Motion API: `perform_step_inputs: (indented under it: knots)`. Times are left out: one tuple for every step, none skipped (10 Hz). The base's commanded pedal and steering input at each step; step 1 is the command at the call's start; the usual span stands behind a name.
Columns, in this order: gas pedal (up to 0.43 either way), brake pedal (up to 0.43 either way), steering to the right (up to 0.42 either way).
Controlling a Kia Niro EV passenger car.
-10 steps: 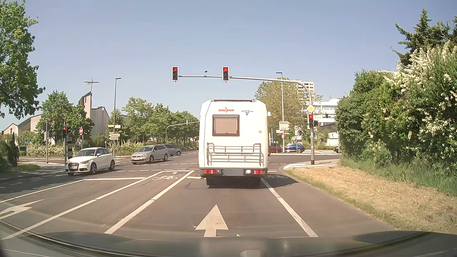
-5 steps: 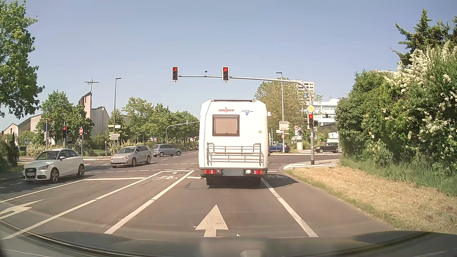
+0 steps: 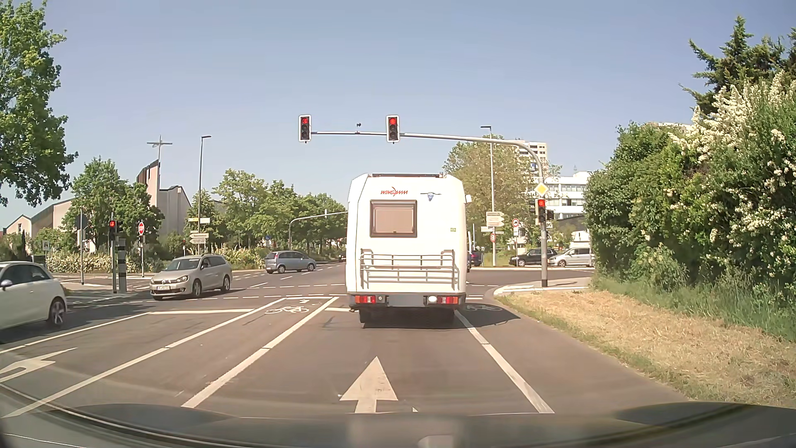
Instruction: Follow the waypoints while adhering to traffic rules and regulations
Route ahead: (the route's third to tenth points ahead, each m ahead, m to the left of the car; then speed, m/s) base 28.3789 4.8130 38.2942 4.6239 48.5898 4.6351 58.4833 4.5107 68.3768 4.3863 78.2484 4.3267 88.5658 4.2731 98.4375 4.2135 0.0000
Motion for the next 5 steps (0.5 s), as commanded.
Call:
perform_step_inputs:
  knots:
    - [0.000,0.293,0.005]
    - [0.000,0.293,0.005]
    - [0.000,0.293,0.005]
    - [0.000,0.293,0.005]
    - [0.000,0.293,0.005]
